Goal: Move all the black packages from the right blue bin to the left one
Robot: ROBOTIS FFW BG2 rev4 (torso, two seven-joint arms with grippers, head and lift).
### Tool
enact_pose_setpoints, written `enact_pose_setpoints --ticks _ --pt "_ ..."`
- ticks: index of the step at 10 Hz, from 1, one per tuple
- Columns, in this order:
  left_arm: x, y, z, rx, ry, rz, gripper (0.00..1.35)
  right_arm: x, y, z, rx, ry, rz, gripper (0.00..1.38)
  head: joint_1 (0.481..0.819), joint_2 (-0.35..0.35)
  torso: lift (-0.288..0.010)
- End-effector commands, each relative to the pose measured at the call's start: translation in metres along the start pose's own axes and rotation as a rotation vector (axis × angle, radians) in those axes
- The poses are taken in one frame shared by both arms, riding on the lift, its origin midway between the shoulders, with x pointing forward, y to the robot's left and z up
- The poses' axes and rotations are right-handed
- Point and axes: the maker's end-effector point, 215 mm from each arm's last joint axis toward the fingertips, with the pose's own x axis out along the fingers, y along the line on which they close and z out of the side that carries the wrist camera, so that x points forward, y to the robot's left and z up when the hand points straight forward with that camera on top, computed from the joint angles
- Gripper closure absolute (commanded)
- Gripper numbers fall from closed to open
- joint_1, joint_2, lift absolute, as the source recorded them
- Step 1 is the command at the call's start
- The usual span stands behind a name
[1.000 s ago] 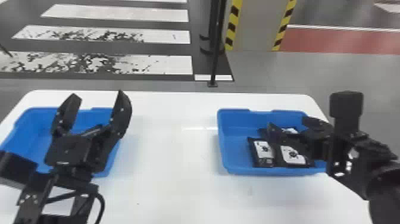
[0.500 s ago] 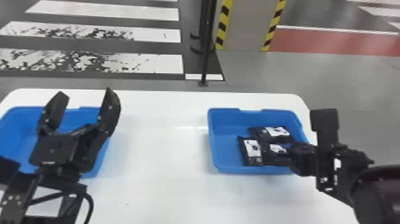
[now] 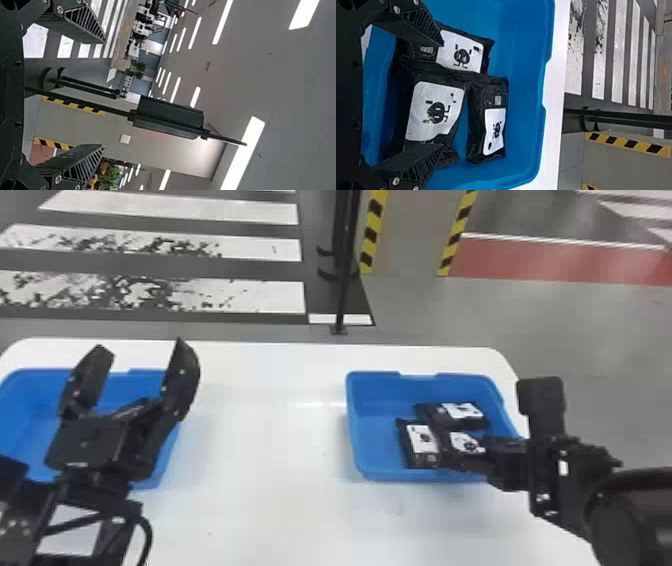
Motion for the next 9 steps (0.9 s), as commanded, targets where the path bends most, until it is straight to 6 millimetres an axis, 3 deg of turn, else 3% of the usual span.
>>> enact_pose_setpoints --ticks 1,7,8,9 --pt "-0.001 -0.001 -0.002 -0.005 0.006 -0.003 0.14 0.0 0.001 -0.007 0.014 0.024 -0.008 0.13 0.695 -0.14 -0.171" --pt "-0.005 0.003 -0.009 -0.008 0.02 -0.001 0.14 0.017 -0.016 -0.01 0.052 0.082 -0.046 0.17 0.695 -0.157 -0.171" --pt "-0.006 0.003 -0.01 -0.008 0.023 0.0 0.14 0.02 -0.016 -0.013 0.058 0.098 -0.043 0.25 0.695 -0.158 -0.171" --pt "-0.006 0.005 -0.011 -0.01 0.024 0.003 0.14 0.024 -0.011 -0.022 0.076 0.127 -0.019 0.43 0.695 -0.158 -0.171"
